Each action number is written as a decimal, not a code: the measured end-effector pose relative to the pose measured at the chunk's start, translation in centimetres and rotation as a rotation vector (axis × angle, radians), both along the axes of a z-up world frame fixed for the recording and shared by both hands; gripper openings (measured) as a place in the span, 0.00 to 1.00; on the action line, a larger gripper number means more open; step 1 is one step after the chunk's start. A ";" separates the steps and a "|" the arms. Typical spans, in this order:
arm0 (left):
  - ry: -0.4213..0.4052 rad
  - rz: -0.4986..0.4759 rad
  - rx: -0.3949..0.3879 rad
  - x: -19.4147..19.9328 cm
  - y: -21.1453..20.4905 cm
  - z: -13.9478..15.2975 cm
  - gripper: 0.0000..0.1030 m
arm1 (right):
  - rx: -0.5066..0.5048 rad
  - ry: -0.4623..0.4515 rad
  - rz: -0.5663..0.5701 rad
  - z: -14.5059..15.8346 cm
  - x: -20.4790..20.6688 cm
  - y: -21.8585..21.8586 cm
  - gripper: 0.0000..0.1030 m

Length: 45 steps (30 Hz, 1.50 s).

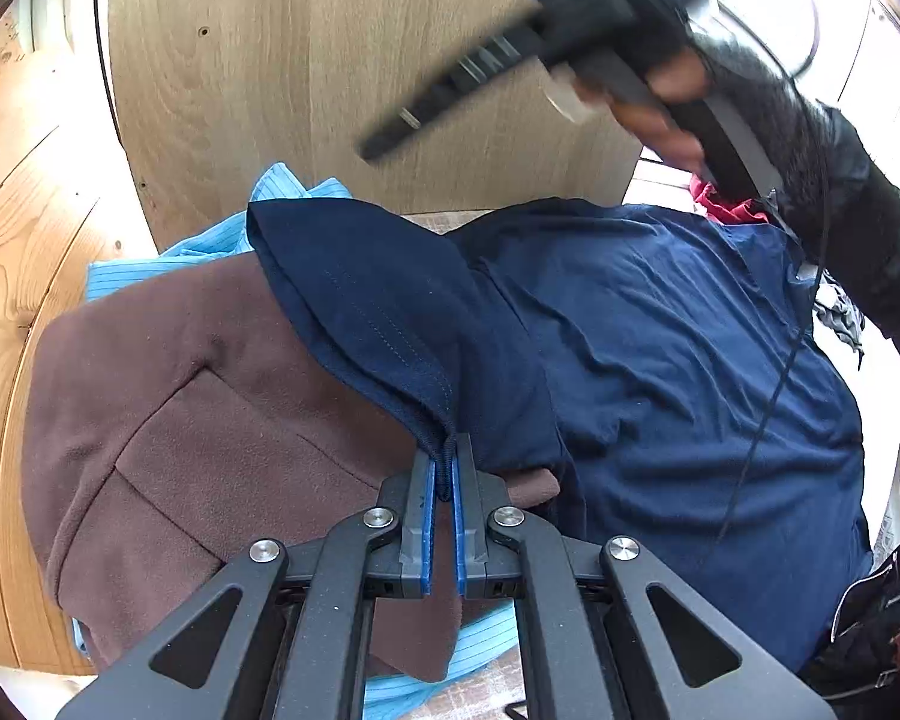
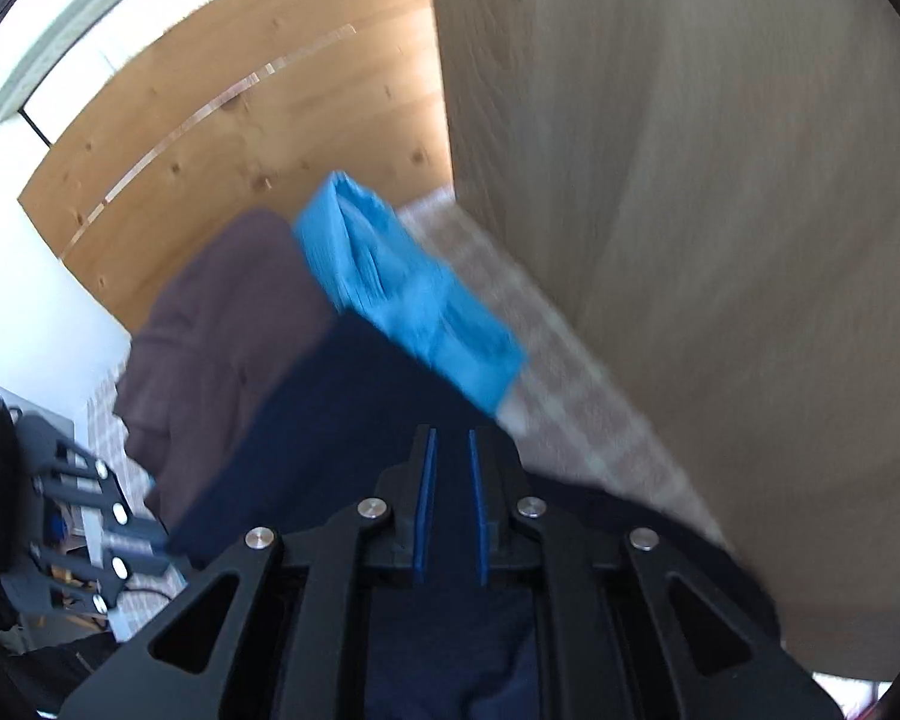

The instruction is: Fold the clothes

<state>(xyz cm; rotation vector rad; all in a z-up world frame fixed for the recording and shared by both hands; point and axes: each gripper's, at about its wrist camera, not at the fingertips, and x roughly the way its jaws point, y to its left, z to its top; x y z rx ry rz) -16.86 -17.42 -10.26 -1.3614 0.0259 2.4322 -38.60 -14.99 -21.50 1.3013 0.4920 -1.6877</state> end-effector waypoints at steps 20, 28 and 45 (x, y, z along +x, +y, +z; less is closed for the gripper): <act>-0.011 -0.017 -0.017 0.1 -0.5 -1.0 0.04 | -0.014 0.027 0.129 0.4 -0.6 -7.3 0.42; -0.018 -0.026 -0.008 0.0 -0.8 -1.2 0.04 | 0.070 0.060 0.197 -1.8 -0.5 -9.4 0.39; -0.028 -0.037 -0.031 0.1 0.0 -1.5 0.04 | -0.003 -0.011 0.183 0.6 -0.8 -8.3 0.04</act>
